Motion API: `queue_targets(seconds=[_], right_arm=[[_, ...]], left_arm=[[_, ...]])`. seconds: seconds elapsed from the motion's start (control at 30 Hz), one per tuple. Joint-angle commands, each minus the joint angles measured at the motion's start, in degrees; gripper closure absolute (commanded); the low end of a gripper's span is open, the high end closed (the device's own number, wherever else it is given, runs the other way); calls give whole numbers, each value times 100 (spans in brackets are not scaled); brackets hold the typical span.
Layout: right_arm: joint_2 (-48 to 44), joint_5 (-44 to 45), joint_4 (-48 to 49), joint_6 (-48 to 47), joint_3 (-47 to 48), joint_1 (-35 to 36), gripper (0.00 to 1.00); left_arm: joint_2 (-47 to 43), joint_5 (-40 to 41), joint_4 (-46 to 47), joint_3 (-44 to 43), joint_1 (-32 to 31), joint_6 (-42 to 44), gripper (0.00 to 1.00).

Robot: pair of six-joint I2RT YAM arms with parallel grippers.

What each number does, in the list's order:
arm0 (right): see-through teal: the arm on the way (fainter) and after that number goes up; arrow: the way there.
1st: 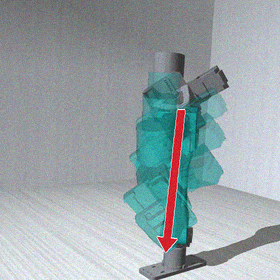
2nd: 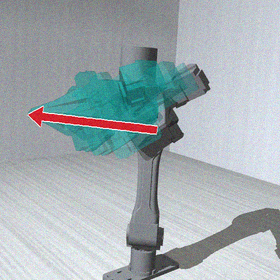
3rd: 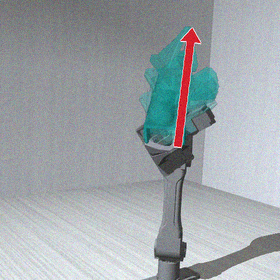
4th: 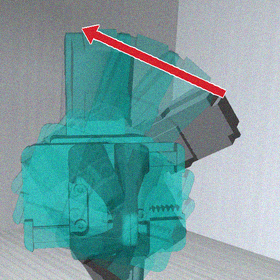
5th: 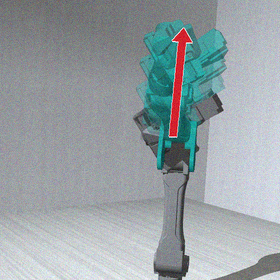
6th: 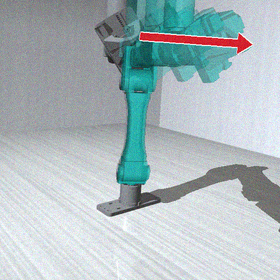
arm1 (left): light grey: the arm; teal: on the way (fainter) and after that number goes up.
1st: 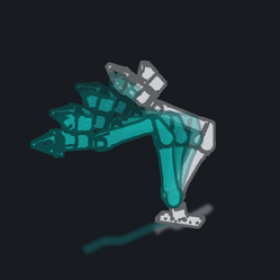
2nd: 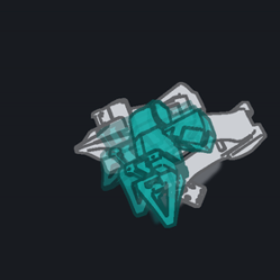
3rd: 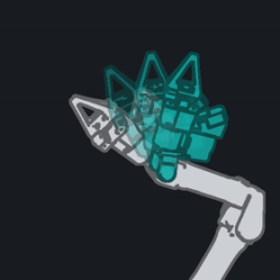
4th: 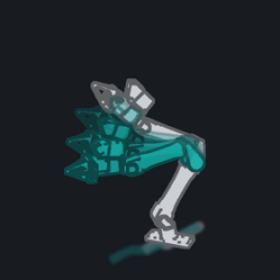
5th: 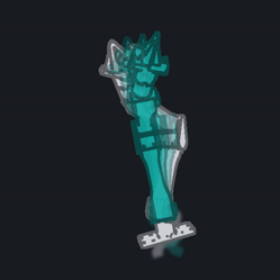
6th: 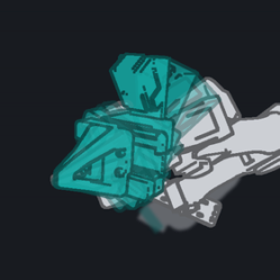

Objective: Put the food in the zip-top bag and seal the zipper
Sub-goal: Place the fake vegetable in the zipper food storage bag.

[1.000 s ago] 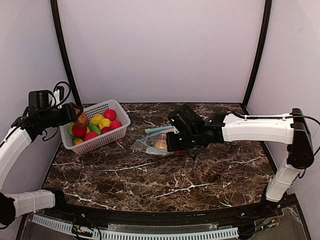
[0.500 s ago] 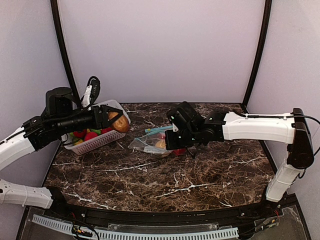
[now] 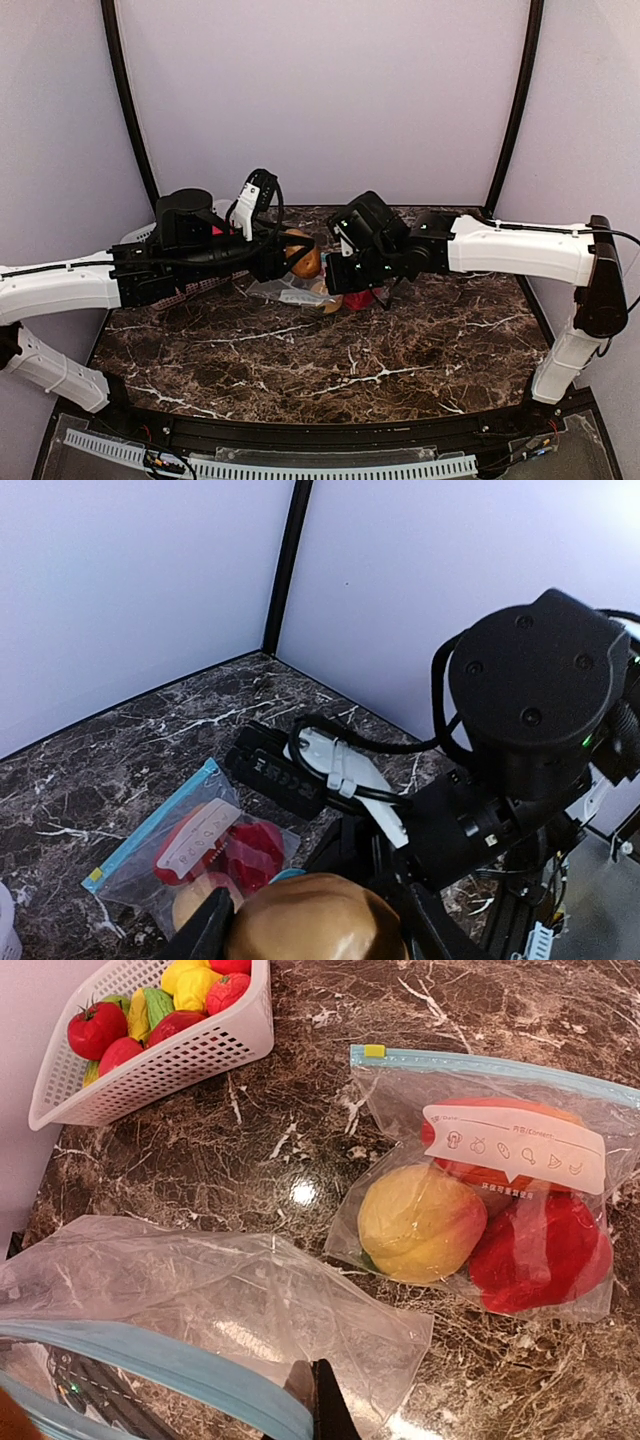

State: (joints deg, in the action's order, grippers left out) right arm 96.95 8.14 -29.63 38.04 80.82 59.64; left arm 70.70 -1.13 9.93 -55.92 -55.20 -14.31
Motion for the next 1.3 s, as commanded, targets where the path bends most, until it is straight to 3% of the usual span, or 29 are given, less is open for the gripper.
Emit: queue_targets(seconds=[0.0,0.57,0.8,1.03,1.27], right_arm=[[75,-202,-110,-37,220,43,100],[44,-637,-149,-98,497,21,100],[67,-898,-132,-182,576,17,100],[8,-905,-139,-156,538,8,100],[-29,-889,-131,-139,445,-37,100]], left_arm=[[73,458,-31,-120,-106,837,59],[406,1080,-897,-35,-211,1395,59],[697,1142,-826,-105,-215,1362,58],[867,887,-715,-147,-213,1305,48],[654,1117,-1037,-95,-214,1162,29]])
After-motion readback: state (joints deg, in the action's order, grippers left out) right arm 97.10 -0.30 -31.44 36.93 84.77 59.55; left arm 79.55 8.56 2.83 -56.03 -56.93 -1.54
